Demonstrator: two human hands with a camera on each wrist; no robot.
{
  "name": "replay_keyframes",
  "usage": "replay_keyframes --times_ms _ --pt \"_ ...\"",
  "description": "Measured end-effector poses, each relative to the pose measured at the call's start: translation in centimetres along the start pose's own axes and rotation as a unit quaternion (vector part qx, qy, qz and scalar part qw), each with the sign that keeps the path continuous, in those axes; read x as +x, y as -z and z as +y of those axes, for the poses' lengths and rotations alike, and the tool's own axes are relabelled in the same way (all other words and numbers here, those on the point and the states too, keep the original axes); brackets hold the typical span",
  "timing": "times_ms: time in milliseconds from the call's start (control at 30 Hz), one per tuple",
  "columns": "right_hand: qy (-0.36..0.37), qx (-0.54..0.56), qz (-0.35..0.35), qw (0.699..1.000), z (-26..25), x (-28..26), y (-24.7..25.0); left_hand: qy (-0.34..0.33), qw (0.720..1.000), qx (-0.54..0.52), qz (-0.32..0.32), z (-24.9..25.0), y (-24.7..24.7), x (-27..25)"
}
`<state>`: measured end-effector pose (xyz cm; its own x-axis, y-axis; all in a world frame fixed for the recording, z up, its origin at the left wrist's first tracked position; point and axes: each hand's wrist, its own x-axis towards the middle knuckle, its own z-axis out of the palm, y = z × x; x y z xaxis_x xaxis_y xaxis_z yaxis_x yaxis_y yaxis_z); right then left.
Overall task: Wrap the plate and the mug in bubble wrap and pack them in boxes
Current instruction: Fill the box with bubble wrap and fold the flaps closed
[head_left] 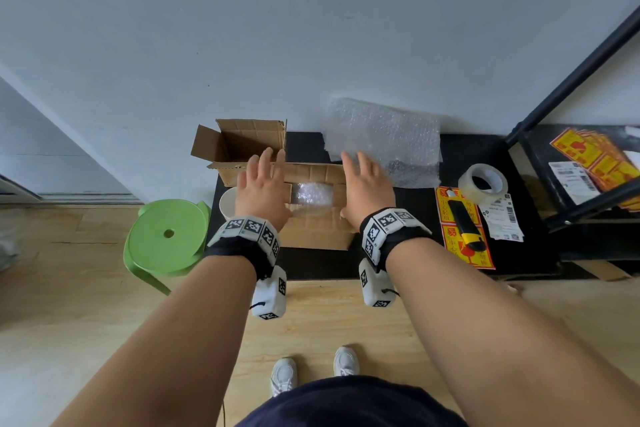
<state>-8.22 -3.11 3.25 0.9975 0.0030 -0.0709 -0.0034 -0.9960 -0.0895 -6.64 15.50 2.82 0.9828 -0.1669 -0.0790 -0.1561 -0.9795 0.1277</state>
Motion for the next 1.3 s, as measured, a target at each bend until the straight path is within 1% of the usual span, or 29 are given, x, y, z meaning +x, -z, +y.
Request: replay_keyframes --times_ms 67,133,200,267,333,367,433,533,600,667,767,867,1000,1167,1300 --pt "0.004 0.003 -0.037 0.999 -0.1 0.6 0.1 -0.011 1.000 -0.008 -0.023 -0.1 0.1 0.4" --pt "-0.001 0.029 -0.052 0.998 -0.2 0.8 0.1 -0.013 1.000 -0.026 -0.006 0.0 0.0 0.3" --pt "-0.024 0.066 -0.071 0.995 -0.3 0.6 0.1 -0.006 0.999 -0.038 0.007 0.1 -0.3 -0.1" --pt "-0.048 0.103 -0.111 0.987 -0.1 0.4 -0.2 0.020 0.998 -0.057 -0.019 0.0 -0.6 -0.5" --pt "-0.055 0.133 -0.128 0.981 0.3 0.1 -0.5 0.051 0.994 -0.079 -0.053 -0.2 -0.6 -0.9" --pt "-0.053 0.141 -0.126 0.981 0.4 -0.1 -0.6 0.056 0.993 -0.080 -0.070 -0.2 -0.8 -1.0" --pt "-0.055 0.147 -0.115 0.981 0.7 -0.6 -0.8 0.041 0.994 -0.054 -0.088 0.3 -0.9 -1.2" --pt "-0.063 0.170 -0.099 0.978 1.1 -1.4 -0.7 0.052 0.993 -0.075 -0.073 0.8 -1.3 -0.9" --pt "-0.069 0.174 -0.087 0.979 1.6 -1.8 -0.6 0.054 0.991 -0.093 -0.080 1.0 -1.7 -0.3" --pt "-0.058 0.144 -0.080 0.985 2.3 -1.9 -0.4 0.039 0.988 -0.117 -0.097 1.7 -1.8 0.1" --pt "-0.059 0.111 -0.085 0.988 3.8 -2.0 -0.3 0.033 0.984 -0.152 -0.091 3.6 -2.0 0.7" --pt "-0.086 0.137 -0.083 0.983 5.2 -2.1 -0.5 0.006 0.980 -0.162 -0.112 5.4 -2.3 1.5" --pt "-0.096 0.156 -0.070 0.981 6.7 -2.1 -0.9 -0.015 0.978 -0.160 -0.133 6.9 -2.9 3.5" --pt "-0.113 0.180 -0.079 0.974 7.7 -1.4 -1.6 -0.025 0.982 -0.151 -0.114 8.7 -2.9 5.5" --pt "-0.097 0.184 -0.081 0.975 9.2 0.2 -1.6 -0.022 0.983 -0.137 -0.118 9.6 -3.2 6.7"
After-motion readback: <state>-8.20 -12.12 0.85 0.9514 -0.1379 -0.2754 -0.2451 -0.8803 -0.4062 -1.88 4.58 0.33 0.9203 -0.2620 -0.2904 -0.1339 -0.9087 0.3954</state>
